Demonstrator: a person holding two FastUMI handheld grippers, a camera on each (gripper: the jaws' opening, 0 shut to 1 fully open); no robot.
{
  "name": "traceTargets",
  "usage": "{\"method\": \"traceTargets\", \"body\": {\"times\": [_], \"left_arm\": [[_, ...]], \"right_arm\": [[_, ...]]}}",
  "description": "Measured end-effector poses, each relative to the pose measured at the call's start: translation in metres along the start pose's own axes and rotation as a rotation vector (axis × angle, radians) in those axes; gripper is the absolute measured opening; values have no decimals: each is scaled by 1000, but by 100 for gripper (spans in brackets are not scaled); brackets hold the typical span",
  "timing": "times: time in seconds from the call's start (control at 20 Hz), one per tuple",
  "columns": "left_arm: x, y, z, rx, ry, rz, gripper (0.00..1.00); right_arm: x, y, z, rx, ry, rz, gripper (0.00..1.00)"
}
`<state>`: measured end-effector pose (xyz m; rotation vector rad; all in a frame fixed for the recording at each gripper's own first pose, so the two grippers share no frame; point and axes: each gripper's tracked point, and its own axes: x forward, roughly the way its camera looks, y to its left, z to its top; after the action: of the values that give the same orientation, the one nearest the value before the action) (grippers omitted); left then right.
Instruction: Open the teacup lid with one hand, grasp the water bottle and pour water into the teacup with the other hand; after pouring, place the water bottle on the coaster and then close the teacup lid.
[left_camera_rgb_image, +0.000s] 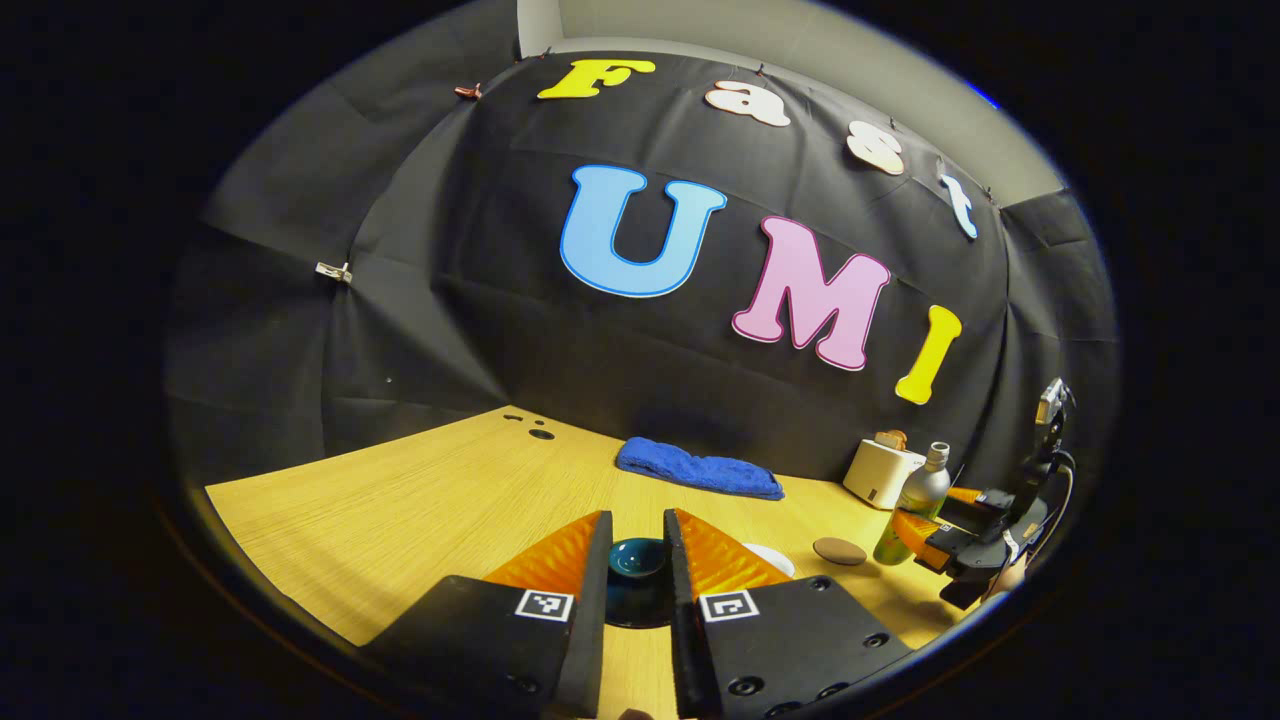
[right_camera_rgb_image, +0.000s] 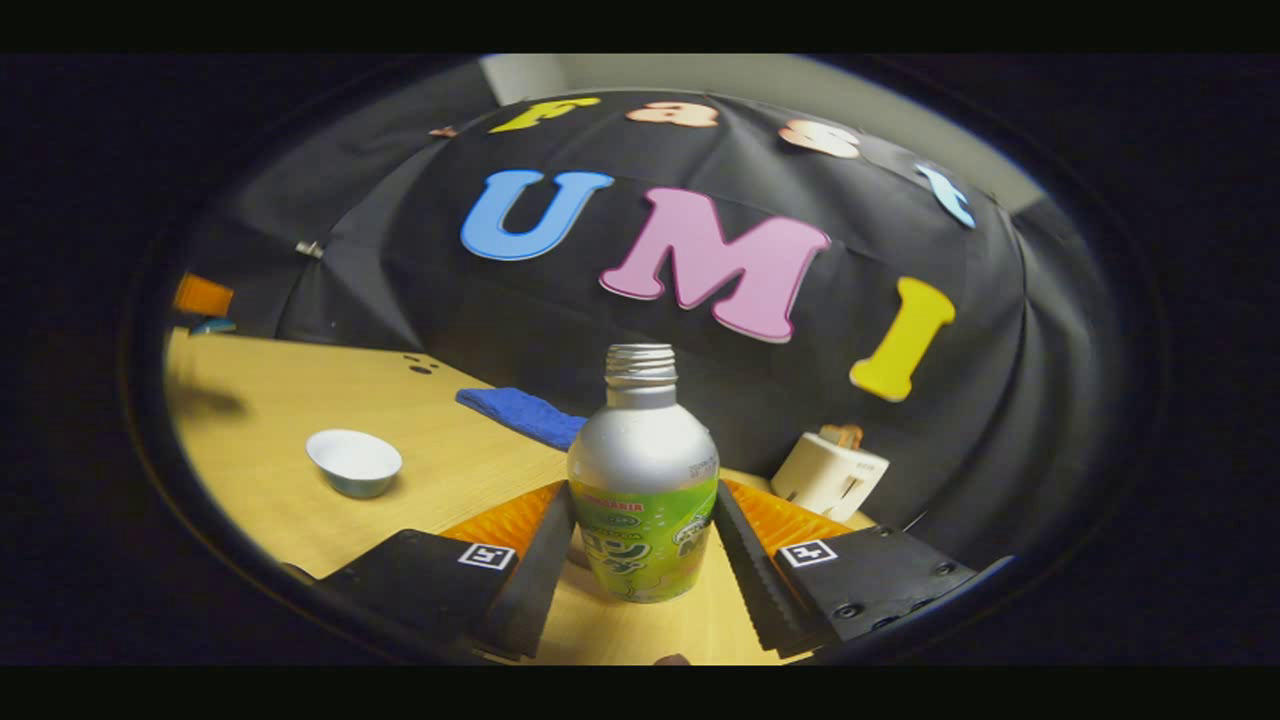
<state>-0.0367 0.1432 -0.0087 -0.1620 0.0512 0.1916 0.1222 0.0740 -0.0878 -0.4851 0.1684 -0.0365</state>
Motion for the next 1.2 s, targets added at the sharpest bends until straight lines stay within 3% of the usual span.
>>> {"method": "traceTargets", "body": {"times": [0.2, 0.65, 0.9, 1.2], "left_arm": [[-4, 9, 1, 3, 2, 10, 32], [0, 11, -8, 10, 21, 13, 31], [0, 11, -7, 14, 23, 12, 32], [1, 10, -8, 12, 29, 9, 32]], "right_arm": [[9, 18, 17, -328, -47, -20, 80], [22, 60, 15, -796, -81, 49, 80], [23, 76, 8, -967, -98, 62, 80], [26, 87, -4, -1048, -79, 103, 80]]}}
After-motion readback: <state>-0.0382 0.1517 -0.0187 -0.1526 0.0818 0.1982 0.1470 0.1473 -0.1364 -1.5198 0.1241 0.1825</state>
